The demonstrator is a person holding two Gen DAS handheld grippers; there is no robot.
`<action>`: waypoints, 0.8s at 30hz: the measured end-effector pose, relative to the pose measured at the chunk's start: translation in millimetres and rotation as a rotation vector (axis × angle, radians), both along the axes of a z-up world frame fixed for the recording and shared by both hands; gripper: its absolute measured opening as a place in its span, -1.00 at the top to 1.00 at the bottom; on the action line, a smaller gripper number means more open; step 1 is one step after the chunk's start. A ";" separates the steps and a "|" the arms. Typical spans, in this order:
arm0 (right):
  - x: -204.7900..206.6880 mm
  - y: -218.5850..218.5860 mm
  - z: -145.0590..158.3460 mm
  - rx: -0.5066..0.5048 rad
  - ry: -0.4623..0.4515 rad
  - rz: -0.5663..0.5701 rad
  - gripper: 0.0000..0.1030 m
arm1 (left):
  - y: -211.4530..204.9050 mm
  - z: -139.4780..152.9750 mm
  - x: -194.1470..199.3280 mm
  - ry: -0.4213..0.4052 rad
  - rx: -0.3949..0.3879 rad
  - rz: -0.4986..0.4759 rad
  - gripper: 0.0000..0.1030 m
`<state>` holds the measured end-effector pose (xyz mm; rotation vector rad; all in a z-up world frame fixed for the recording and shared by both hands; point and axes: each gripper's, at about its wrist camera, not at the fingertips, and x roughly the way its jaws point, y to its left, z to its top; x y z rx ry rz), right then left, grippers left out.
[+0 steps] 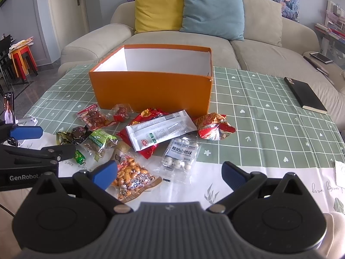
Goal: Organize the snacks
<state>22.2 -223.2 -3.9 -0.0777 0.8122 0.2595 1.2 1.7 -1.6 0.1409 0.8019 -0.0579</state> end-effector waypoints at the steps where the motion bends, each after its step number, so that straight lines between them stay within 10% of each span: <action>1: 0.1 0.2 0.1 0.001 0.001 0.001 -0.93 | 0.1 -0.1 0.2 0.001 -0.001 -0.001 -0.69; 10: 6.4 -5.2 -5.3 0.011 0.006 0.004 -0.90 | 16.2 -9.2 6.7 0.062 -0.080 -0.035 -0.20; 13: 11.5 -5.8 -12.6 0.017 0.030 0.009 -0.52 | 25.8 -19.2 12.5 0.111 -0.132 -0.025 0.11; 24: 23.5 26.5 -47.5 0.014 0.075 0.197 -0.59 | 54.5 -43.5 19.3 0.173 -0.114 0.043 -0.36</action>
